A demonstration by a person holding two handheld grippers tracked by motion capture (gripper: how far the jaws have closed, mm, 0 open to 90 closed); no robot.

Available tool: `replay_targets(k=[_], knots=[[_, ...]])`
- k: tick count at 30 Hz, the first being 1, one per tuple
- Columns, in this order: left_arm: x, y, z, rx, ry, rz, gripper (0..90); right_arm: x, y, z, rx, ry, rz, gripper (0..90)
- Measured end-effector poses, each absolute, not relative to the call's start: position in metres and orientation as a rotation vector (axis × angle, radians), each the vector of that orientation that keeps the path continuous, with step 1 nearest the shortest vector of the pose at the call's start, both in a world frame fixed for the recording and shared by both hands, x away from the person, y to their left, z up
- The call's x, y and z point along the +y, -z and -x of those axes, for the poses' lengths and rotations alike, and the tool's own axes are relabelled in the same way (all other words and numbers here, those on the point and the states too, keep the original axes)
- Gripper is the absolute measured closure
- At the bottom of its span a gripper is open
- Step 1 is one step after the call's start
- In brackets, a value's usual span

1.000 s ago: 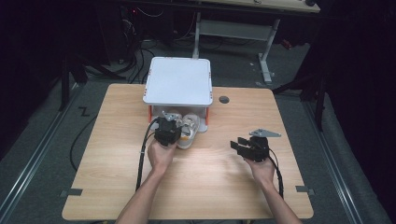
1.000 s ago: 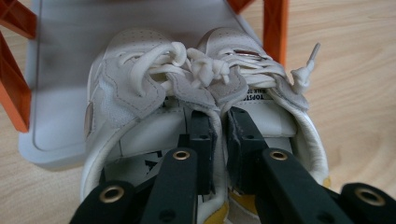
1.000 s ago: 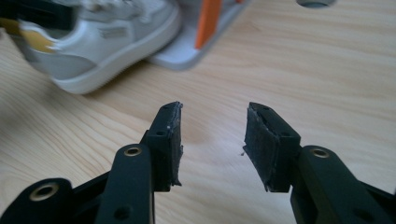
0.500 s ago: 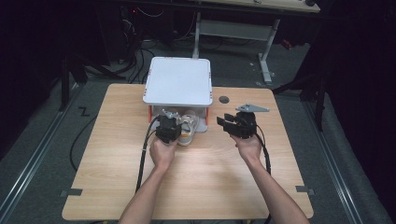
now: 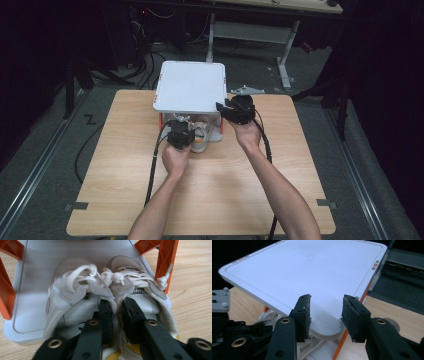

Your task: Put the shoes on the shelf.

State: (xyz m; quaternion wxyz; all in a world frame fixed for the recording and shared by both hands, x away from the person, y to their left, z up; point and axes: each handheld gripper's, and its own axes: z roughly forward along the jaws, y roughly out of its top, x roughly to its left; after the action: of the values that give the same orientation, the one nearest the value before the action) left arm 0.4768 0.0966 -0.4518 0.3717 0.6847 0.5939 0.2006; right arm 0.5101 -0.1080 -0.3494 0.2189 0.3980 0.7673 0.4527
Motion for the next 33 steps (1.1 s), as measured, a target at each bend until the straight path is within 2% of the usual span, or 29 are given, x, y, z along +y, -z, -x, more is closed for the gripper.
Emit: replay_targets(k=[6,7,10,11,14,15,16,25,33], knots=[[0.094,0.452,-0.475,1.499,-0.550,-1.788,68.9,-0.100,0.353,-0.517,2.124,-1.202,-1.077,58.1],[0.094,0.452,-0.475,1.474,-0.539,-1.796,61.2,-0.098,0.354,-0.516,2.127,-1.183,-1.038,58.4],[0.092,0.451,-0.473,1.462,-0.555,-1.791,50.4,-0.098,0.355,-0.517,2.132,-1.203,-1.051,59.3],[0.093,0.450,-0.473,1.459,-0.546,-1.791,50.4,-0.098,0.355,-0.517,2.132,-1.203,-1.051,59.3],[0.090,0.448,-0.471,1.454,-0.549,-1.794,39.0,-0.099,0.355,-0.518,2.134,-1.201,-1.048,59.3],[0.089,0.448,-0.471,1.453,-0.555,-1.799,39.0,-0.099,0.355,-0.518,2.134,-1.201,-1.048,59.3],[0.087,0.447,-0.470,1.456,-0.554,-1.802,35.2,-0.099,0.355,-0.518,2.134,-1.200,-1.047,59.4],[0.095,0.427,-0.458,1.385,-0.581,-1.743,28.5,-0.098,0.355,-0.518,2.132,-1.204,-1.044,59.7],[0.101,0.427,-0.423,1.381,-0.593,-1.774,20.3,-0.098,0.355,-0.517,2.127,-1.207,-1.053,59.8]])
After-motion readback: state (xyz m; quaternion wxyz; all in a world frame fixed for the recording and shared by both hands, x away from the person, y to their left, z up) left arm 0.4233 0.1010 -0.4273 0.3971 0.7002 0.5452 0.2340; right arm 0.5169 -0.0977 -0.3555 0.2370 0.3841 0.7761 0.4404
